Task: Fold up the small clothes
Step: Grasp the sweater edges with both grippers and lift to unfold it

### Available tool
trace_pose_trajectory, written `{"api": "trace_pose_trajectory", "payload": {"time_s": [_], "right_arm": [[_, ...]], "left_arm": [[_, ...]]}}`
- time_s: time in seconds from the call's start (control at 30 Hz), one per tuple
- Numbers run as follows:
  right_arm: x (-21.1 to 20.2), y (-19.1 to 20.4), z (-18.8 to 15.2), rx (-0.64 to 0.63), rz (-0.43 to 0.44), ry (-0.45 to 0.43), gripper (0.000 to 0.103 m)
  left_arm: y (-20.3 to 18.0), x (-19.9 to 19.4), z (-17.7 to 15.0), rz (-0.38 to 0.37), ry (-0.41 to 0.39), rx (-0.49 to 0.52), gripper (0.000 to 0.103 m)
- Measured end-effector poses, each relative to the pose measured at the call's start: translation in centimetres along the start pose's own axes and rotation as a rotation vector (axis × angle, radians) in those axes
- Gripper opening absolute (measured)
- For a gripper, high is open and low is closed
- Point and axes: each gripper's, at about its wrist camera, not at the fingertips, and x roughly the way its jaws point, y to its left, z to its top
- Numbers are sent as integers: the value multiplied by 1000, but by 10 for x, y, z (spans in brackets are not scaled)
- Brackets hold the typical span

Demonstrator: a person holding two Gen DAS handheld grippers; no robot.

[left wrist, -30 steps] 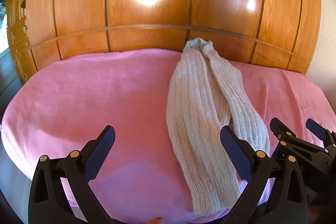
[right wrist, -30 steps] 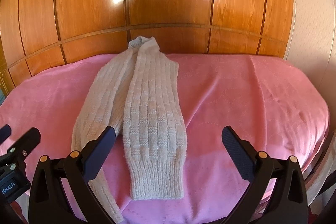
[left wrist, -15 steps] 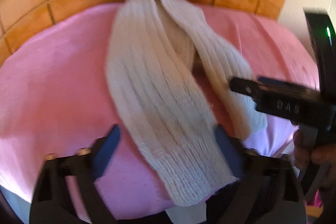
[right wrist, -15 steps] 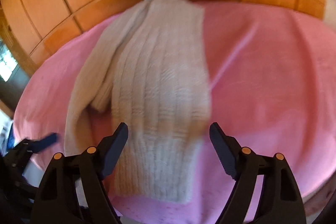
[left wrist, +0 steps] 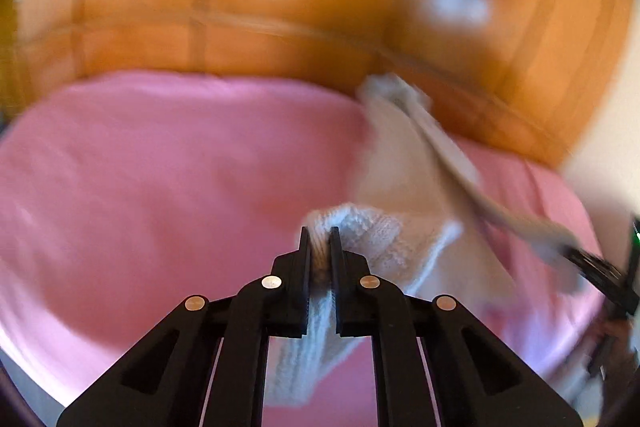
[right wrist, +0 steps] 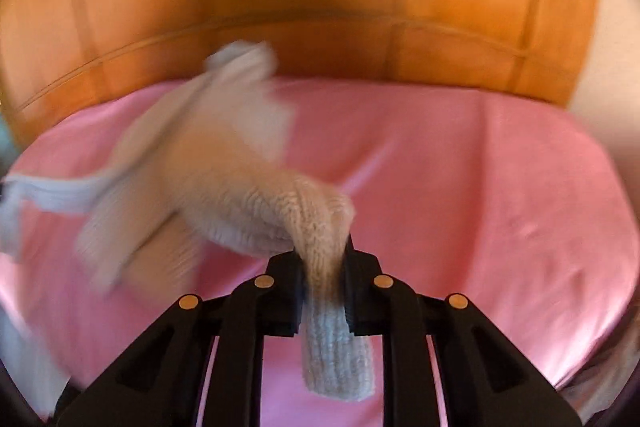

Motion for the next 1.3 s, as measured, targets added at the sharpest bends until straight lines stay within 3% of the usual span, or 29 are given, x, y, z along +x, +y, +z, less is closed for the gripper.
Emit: {"api": "trace_pose_trajectory", "payload": {"time_s": [0.1, 0.17, 0.2, 0.27, 0.3, 0.33, 0.37, 0.4, 0.47, 0.6, 0.67, 0.8, 0.9, 0.93, 0.97, 1.0, 1.03, 1.17, 1.23, 1.3], "right_arm": [[28, -47, 41, 67, -146, 9, 14], [51, -81, 67, 152, -199, 44, 15], [59, -89, 74, 179, -226, 53, 21], [70, -106, 84, 227, -267, 66, 48], [69, -108, 88, 233, -268, 59, 64], [68, -107, 87, 230, -271, 50, 66], [64, -99, 84, 219, -254, 45, 66], [63, -90, 81, 216, -218, 43, 66], [59, -67, 68, 206, -98, 54, 66], [59, 8, 30, 227, 376, 175, 65], [65, 51, 6, 251, 569, 255, 63], [80, 111, -26, 295, 739, 379, 61], [85, 142, -30, 297, 752, 398, 61], [88, 148, -26, 289, 748, 396, 57], [90, 153, -24, 277, 740, 393, 48], [88, 155, -21, 253, 730, 391, 15], [81, 153, -16, 237, 714, 374, 6], [48, 100, 25, 268, 663, 177, 6], [35, 62, 45, 294, 569, 89, 6], [33, 30, 53, 318, 487, 66, 6]], "left_arm": [[48, 16, 60, 165, -59, -85, 7], [79, 28, 91, 261, -71, -155, 7], [96, 38, 107, 317, -63, -194, 7], [116, 52, 124, 406, -46, -260, 7], [119, 53, 127, 417, -46, -271, 17], [121, 53, 128, 422, -50, -281, 39], [119, 52, 126, 425, -61, -287, 50], [114, 49, 121, 411, -90, -290, 58], [111, 51, 110, 368, -88, -275, 58], [86, 78, 68, 222, 34, -236, 58], [69, 85, 47, 174, 78, -213, 58], [34, 95, 11, 77, 144, -164, 58], [16, 93, -8, 5, 168, -162, 58], [13, 93, -13, -9, 175, -163, 58], [13, 95, -19, -15, 179, -163, 58], [11, 95, -23, -33, 187, -166, 58], [9, 95, -27, -49, 197, -171, 58], [4, 93, -39, -104, 214, -187, 58], [3, 93, -44, -136, 230, -203, 58], [-6, 99, -49, -185, 252, -216, 58]]}}
